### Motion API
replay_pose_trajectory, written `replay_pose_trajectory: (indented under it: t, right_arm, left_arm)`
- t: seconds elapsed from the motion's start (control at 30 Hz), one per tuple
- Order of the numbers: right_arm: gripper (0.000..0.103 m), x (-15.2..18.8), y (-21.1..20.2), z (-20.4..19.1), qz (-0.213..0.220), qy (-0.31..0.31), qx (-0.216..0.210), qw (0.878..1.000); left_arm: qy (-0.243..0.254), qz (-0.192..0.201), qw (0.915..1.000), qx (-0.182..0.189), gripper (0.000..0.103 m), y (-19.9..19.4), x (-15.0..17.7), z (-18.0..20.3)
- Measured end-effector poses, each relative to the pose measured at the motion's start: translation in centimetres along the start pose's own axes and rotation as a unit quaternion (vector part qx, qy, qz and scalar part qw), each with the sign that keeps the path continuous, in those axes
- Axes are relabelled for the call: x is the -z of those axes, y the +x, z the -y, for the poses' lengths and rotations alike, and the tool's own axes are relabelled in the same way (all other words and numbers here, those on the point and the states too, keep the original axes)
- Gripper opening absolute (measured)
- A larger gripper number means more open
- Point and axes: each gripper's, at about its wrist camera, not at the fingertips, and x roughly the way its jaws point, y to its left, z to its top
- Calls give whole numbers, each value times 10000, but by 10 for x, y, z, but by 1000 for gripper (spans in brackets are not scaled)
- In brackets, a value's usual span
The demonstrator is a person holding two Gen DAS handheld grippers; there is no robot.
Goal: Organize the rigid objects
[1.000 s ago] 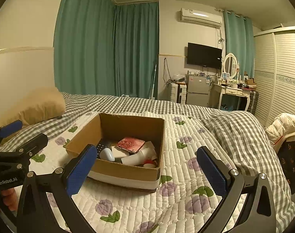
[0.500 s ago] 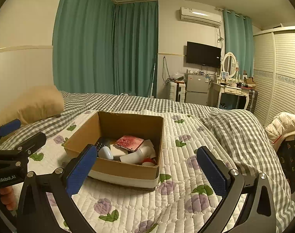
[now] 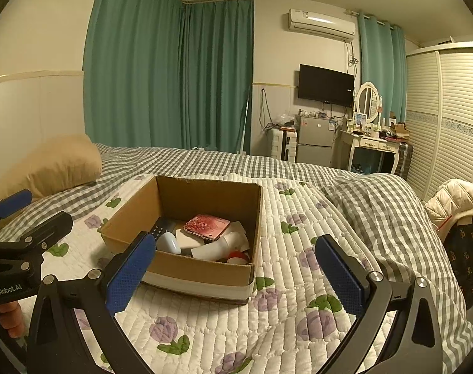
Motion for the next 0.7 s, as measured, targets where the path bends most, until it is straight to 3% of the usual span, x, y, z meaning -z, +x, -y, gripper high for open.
replay_pose_trajectory:
  t: [0.7]
  right_arm:
    - [103,4,1,1,-54,-7,8,10000]
  left_arm:
    - [45,-35,10000,37,103,1,-1,3]
